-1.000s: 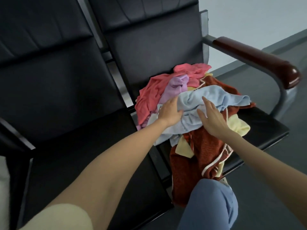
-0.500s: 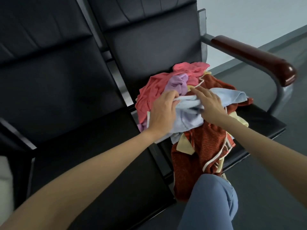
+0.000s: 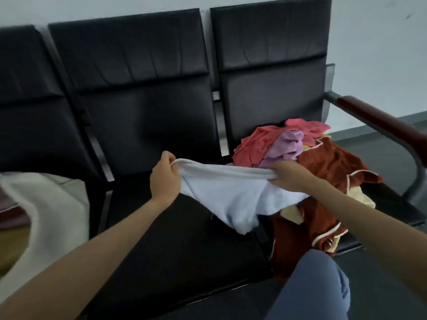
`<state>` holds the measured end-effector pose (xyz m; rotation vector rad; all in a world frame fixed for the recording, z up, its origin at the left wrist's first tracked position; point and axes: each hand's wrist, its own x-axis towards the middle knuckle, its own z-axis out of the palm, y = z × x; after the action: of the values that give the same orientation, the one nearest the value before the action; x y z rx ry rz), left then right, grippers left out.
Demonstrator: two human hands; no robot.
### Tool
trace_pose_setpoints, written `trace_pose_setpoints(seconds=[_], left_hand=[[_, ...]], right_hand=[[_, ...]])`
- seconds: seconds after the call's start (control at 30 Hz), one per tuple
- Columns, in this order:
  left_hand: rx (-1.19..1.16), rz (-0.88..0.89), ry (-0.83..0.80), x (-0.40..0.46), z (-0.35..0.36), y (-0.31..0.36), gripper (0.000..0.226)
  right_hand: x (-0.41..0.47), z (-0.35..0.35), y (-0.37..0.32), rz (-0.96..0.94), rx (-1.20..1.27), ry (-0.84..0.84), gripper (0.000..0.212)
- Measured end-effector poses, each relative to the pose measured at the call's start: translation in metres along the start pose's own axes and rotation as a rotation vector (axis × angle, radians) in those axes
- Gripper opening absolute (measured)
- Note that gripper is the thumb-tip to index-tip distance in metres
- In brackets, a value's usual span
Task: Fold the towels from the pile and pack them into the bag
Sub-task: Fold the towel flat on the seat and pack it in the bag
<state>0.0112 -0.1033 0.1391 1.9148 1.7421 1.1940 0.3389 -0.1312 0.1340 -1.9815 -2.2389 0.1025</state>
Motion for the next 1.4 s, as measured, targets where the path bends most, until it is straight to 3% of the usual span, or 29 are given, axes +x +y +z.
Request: trace_pose_setpoints(seconds=[0.17,0.3,0.4,0.57,0.7,0.77,0.87,0.97,1.17,1.3,1.4], left_hand=[[-0.024,-0.123,0.084,0.003,-0.054,-0.033,0.004],[-0.075,-0.243,0.106,-0.008,-0.081,-0.072,0.004],[0.157,-0.092,-0.014,-0.033,-0.096,-0.125,0.007],[0.658,0.266,-0.445,-0.084,-0.111,-0.185,0.02],[0.828,0.374,-0.544,-0.115,-0.115,-0.205,0.033],[0.826,0.322,-0.554,-0.126,-0.113,-0.215,0.033],[0.773,0.16,-0.574,-0.136,-0.105,-0.22,0.018],[0.651,-0.056,-0.527,-0.134,-0.091,-0.214,0.017],[0.412,-0.38,-0.342,-0.13,-0.072,-0.204,0.033],[0.442,-0.477,-0.359,-0.135,-0.078,-0.209,0.018],[0.521,-0.563,-0.462,-0.142,-0.091,-0.222,0.02]], right_hand=[[0.013,-0.01,-0.068,0.021,0.077,0.204,0.012],[0.0,0.008,-0.124,-0.089,0.15,0.146,0.014],[-0.023,0.049,-0.155,-0.249,0.062,0.032,0.023],[-0.059,0.106,-0.194,-0.328,-0.037,-0.401,0.03],[-0.083,0.14,-0.198,-0.308,0.095,-0.482,0.041],[-0.091,0.146,-0.196,-0.288,0.17,-0.436,0.037],[-0.088,0.15,-0.189,-0.285,0.197,-0.191,0.023],[-0.067,0.151,-0.187,-0.18,0.252,-0.018,0.039],[-0.01,0.157,-0.198,0.095,0.361,-0.198,0.049],[0.011,0.164,-0.194,0.055,0.231,-0.328,0.056],[0.007,0.165,-0.19,-0.042,0.172,-0.325,0.044]])
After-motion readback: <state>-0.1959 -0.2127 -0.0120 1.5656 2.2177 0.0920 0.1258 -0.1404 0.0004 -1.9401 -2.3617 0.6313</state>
